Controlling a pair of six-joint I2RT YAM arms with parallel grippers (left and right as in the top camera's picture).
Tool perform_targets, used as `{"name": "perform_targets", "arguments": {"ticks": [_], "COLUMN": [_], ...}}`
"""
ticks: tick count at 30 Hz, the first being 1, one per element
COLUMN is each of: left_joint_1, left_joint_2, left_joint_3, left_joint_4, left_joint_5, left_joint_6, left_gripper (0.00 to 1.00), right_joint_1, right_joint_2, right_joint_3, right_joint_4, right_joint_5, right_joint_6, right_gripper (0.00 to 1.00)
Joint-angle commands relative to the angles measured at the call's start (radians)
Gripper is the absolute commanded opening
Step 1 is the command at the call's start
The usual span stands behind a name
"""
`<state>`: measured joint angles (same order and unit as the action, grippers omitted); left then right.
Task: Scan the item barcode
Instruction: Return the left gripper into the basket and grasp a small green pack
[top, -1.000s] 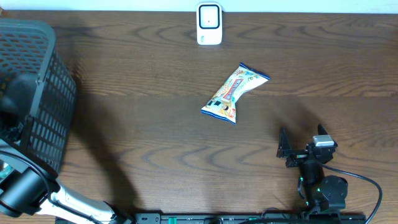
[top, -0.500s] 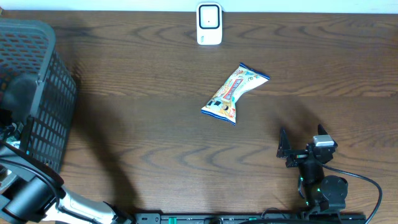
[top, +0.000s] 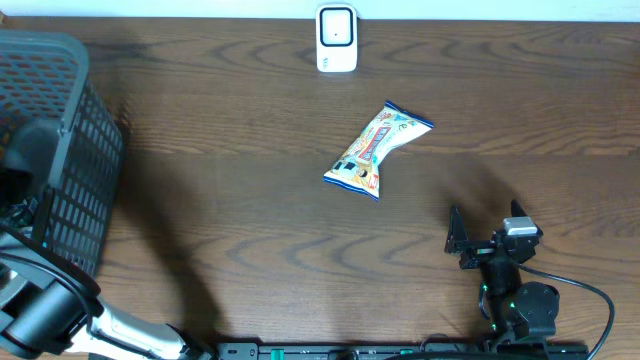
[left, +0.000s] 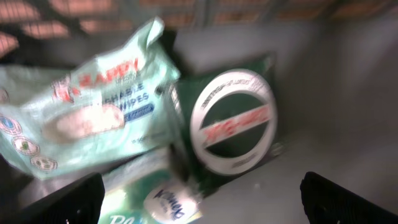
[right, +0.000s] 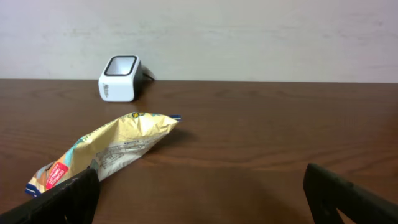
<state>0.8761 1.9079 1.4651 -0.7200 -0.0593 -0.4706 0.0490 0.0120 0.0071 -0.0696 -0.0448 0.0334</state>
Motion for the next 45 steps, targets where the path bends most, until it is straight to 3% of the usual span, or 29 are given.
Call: {"name": "perform_targets", "arguments": {"ticks": [1, 6, 11, 16, 19, 27, 34, 45], "left_joint_1": [0.003, 0.006, 0.006, 0.006, 0.006, 0.005, 0.006, 0.006], "left_joint_2": [0.034, 0.031, 0.032, 0.032, 0.032, 0.034, 0.034, 0.034], "left_joint_3": [0.009, 0.009, 0.009, 0.009, 0.009, 0.000, -0.068, -0.124], "left_joint_4": [-0.048, -0.157, -0.238, -0.257, -0.220, -0.145, -0.085, -0.085], "left_joint_5": [-0.035, -0.035, -0.043, -0.232, -0.274, -0.259, -0.124, -0.120], "left_joint_6": [0.006, 0.012, 0.095, 0.100, 0.105, 0.183, 0.280, 0.279], "left_gripper": [1.00, 1.00, 1.00, 1.00, 1.00, 0.98, 0.96, 0.79], "right_joint_1": [0.010, 0.010, 0.010, 0.010, 0.010, 0.010, 0.010, 0.010], "right_joint_2": [-0.006, -0.006, -0.006, -0.006, -0.006, -0.006, -0.006, -0.006], "right_joint_3": [-0.002, -0.002, -0.002, -0.002, -0.002, -0.002, -0.002, -0.002], "right_joint_4": [-0.004, -0.004, -0.004, -0.004, -0.004, -0.004, -0.004, -0.004], "right_joint_5": [0.005, 0.005, 0.005, 0.005, 0.005, 0.005, 0.005, 0.005], "right_joint_6": [-0.005, -0.005, -0.005, -0.005, -0.005, -0.005, -0.005, -0.005], "right_gripper": [0.99, 0.99, 0.99, 0.99, 0.99, 0.99, 0.99, 0.99]}}
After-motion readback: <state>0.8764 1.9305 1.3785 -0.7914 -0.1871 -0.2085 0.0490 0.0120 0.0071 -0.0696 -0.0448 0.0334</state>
